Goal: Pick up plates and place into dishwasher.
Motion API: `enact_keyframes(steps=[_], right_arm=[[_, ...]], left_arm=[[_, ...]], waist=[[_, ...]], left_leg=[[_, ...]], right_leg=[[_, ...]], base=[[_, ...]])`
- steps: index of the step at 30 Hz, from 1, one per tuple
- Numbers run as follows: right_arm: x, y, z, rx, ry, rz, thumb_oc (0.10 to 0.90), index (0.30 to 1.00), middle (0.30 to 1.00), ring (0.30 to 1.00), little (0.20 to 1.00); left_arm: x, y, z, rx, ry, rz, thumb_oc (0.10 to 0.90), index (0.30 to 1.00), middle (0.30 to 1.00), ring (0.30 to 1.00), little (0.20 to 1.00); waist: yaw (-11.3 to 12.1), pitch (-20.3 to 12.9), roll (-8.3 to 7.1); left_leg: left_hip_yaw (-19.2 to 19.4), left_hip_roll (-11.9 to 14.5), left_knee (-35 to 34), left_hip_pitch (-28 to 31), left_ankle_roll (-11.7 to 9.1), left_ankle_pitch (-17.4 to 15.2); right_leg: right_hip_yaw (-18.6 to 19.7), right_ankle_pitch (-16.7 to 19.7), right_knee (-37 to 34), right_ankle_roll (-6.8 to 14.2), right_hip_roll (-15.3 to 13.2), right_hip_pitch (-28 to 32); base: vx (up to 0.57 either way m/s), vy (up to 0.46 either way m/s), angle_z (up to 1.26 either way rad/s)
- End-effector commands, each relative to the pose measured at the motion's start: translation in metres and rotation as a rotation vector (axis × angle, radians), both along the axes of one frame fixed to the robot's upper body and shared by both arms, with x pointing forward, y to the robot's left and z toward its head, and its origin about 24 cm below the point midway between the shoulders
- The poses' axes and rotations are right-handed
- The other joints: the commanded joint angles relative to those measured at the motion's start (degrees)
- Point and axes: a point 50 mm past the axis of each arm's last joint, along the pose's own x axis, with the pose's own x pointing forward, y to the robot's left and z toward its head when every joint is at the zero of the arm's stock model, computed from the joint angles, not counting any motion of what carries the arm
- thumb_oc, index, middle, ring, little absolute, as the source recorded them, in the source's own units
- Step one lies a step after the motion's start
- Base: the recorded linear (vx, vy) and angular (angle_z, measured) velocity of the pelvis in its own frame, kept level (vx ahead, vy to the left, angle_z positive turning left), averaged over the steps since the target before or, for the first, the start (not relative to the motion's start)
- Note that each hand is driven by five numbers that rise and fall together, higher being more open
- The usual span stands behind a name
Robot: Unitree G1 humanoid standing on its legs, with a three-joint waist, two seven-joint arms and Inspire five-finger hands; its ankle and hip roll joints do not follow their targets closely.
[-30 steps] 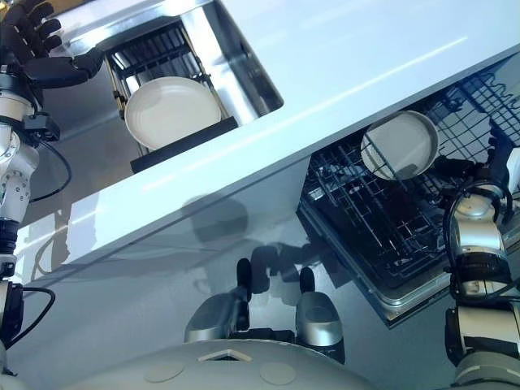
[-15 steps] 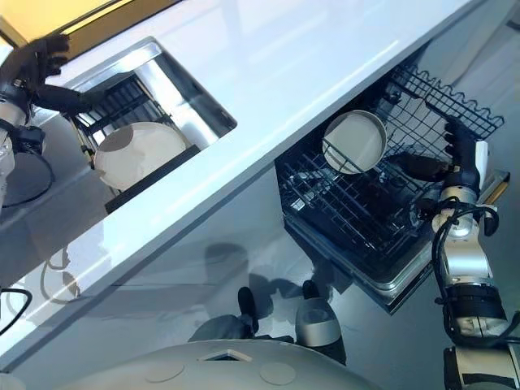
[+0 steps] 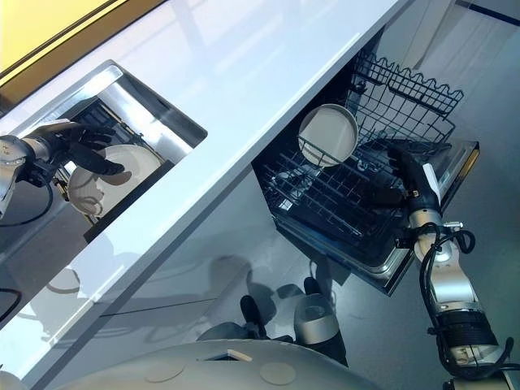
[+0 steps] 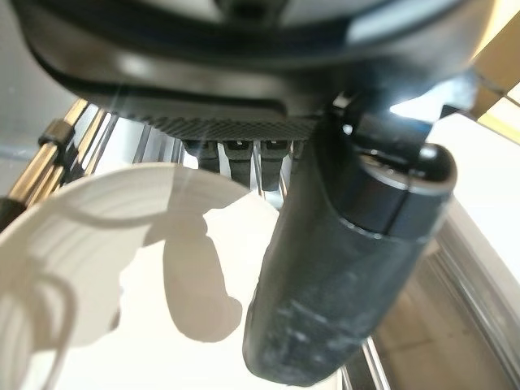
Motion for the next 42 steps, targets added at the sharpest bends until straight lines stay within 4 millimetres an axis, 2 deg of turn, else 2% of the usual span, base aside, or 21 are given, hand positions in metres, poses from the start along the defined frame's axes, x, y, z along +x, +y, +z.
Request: enact_keyframes(steps=[1,8,13,15,16,17,18,21,25,28,33,42], right_arm=[[0.017,0.011,0.071,-0.078,-0.323,0.113,0.8,0.9,0.9,0.9,0.9],[0.018,0.017,0.07,-0.085,-0.298,0.14,0.8,0.9,0.9,0.9,0.9],[0.018,0.018,0.066,-0.083,-0.283,0.141,0.8,0.9,0.9,0.9,0.9],[0.018,0.019,0.066,-0.079,-0.28,0.139,0.8,0.9,0.9,0.9,0.9],[0.018,0.019,0.065,-0.077,-0.281,0.138,0.8,0.9,0.9,0.9,0.9],[0.018,0.019,0.065,-0.077,-0.281,0.138,0.8,0.9,0.9,0.9,0.9],[0.019,0.02,0.066,-0.076,-0.282,0.139,0.8,0.9,0.9,0.9,0.9],[0.019,0.02,0.066,-0.076,-0.29,0.139,0.8,0.9,0.9,0.9,0.9],[0.021,0.022,0.068,-0.071,-0.298,0.141,0.8,0.9,0.9,0.9,0.9],[0.022,0.024,0.069,-0.056,-0.305,0.148,0.8,0.9,0.9,0.9,0.9],[0.024,0.029,0.068,-0.044,-0.315,0.154,0.8,0.9,0.9,0.9,0.9],[0.024,0.031,0.076,-0.008,-0.382,0.14,0.8,0.9,0.9,0.9,0.9]], left_arm=[[0.004,0.007,0.042,0.036,-0.067,0.015,0.8,0.9,0.9,0.9,0.9],[0.001,0.006,0.024,0.066,0.074,-0.014,0.8,0.9,0.9,0.9,0.9],[-0.005,0.01,0.02,0.065,0.121,-0.012,0.8,0.9,0.9,0.9,0.9],[-0.007,0.01,0.018,0.032,0.143,-0.02,0.731,0.841,0.841,0.841,0.831],[-0.008,0.009,0.016,0.017,0.157,-0.028,0.44,0.592,0.592,0.592,0.54],[-0.009,0.009,0.013,-0.001,0.174,-0.038,0.413,0.568,0.568,0.568,0.513],[-0.01,0.007,0.011,-0.014,0.192,-0.053,0.276,0.451,0.451,0.451,0.376],[-0.013,0.002,0.002,-0.049,0.257,-0.097,0.1,0.3,0.3,0.3,0.2],[-0.016,-0.007,-0.009,-0.08,0.317,-0.156,0.1,0.3,0.3,0.3,0.2],[-0.015,-0.02,-0.012,-0.12,0.297,-0.205,0.1,0.3,0.3,0.3,0.2],[-0.011,-0.033,-0.008,-0.172,0.237,-0.249,0.1,0.3,0.3,0.3,0.2],[-0.01,-0.041,0.0,-0.192,0.152,-0.295,0.1,0.3,0.3,0.3,0.2]], waist=[[0.17,-4.64,2.23],[0.24,-4.42,2.21],[0.75,-4.35,2.07],[1.06,-4.46,1.98],[1.17,-4.48,1.95],[1.33,-4.51,1.93],[1.46,-4.51,1.9],[1.9,-4.63,1.87],[2.37,-4.7,1.88],[2.95,-4.9,1.83],[3.53,-5.37,1.8],[4.52,-6.32,1.64]], left_leg=[[0.89,-6.24,4.1,-0.42,4.55,-8.73],[0.69,-6.5,4.07,-0.59,4.75,-8.65],[0.51,-6.48,4.03,-0.56,4.75,-8.59],[0.33,-6.41,4.02,-0.57,4.69,-8.51],[0.21,-6.4,4.08,-0.59,4.68,-8.49],[0.09,-6.37,4.09,-0.58,4.69,-8.49],[-0.07,-6.34,4.03,-0.57,4.66,-8.43],[-0.71,-6.29,3.87,-0.47,4.66,-8.35],[-1.32,-6.23,3.76,-0.38,4.61,-8.22],[-2.02,-6.19,3.41,-0.1,4.55,-8.1],[-2.38,-5.98,2.95,0.18,4.34,-7.89],[-3.28,-5.6,2.26,0.58,4.08,-7.43]], right_leg=[[-1.17,-1.59,5.39,4.33,2.78,-4.75],[-1.39,-1.35,5.31,4.42,2.73,-5.06],[-1.87,-1.16,4.64,4.28,2.81,-4.66],[-2.13,-1.19,4.27,4.12,2.94,-4.36],[-2.25,-1.22,4.21,4.02,2.99,-4.27],[-2.42,-1.26,4.11,3.94,3.02,-4.11],[-2.52,-1.28,4.0,3.84,3.08,-3.99],[-2.81,-1.44,3.81,3.53,3.35,-3.67],[-3.25,-1.64,3.71,3.29,3.52,-3.26],[-3.83,-1.82,3.34,3.0,3.74,-2.69],[-4.49,-2.07,2.85,2.78,3.99,-2.07],[-5.43,-2.57,2.61,2.39,4.5,-1.17]], base=[[0.0,0.0,0.0],[0.0,0.0,0.0],[0.0,0.0,0.0],[-0.01,-0.035,0.0],[-0.01,-0.037,0.0],[-0.01,-0.037,0.01],[-0.02,-0.036,0.01],[-0.01,-0.041,0.01],[-0.01,-0.035,0.01],[-0.01,-0.049,0.06],[-0.02,-0.037,0.0],[-0.02,-0.047,0.0]])
